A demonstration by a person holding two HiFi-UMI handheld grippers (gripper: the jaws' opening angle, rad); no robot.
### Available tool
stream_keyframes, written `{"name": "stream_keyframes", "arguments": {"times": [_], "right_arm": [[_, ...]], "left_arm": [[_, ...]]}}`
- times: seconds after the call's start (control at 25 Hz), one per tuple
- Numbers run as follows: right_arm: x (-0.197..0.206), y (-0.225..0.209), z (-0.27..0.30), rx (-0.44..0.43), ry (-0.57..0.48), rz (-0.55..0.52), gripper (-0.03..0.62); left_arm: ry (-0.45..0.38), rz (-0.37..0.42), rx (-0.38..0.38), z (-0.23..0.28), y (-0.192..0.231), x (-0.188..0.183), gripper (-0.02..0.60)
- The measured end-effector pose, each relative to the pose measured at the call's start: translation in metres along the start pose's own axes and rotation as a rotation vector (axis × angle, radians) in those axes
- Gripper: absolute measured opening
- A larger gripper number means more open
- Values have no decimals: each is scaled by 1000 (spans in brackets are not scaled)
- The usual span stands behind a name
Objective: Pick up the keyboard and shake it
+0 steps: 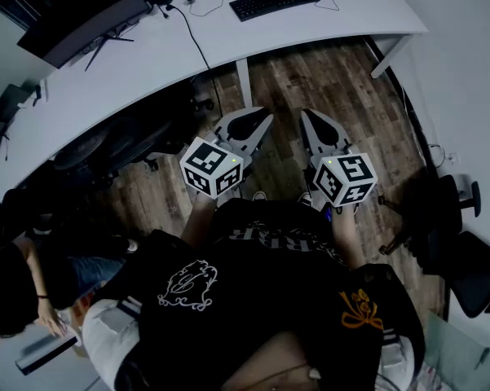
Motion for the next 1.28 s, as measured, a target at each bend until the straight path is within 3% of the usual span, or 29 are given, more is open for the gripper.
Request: {"name": "stream_keyframes", "arguments": {"times": [0.4, 0.68, 0.96, 1.28], "right_arm": [[-1, 3, 8, 17, -52, 19, 12], [12, 4, 14, 50, 1, 8, 14], [15, -25, 34, 56, 34, 43, 12], [5, -80, 101, -28, 87, 55, 14]], "left_arm": [[-13, -22, 3, -6, 17, 1, 48], [-1, -66, -4, -6, 34, 14, 48], [22, -100, -14, 17, 48, 23, 48], [49, -124, -103, 66, 94, 27, 48]]}}
Point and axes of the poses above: the fingertips, and each gripper's own axes: z forward along the fingers, y to its left, x out of its underside, the point moved 6 cm from there along -z, backward along the fingers, and after that the axes turned 4 degrees about z, right-handed, at the moved point
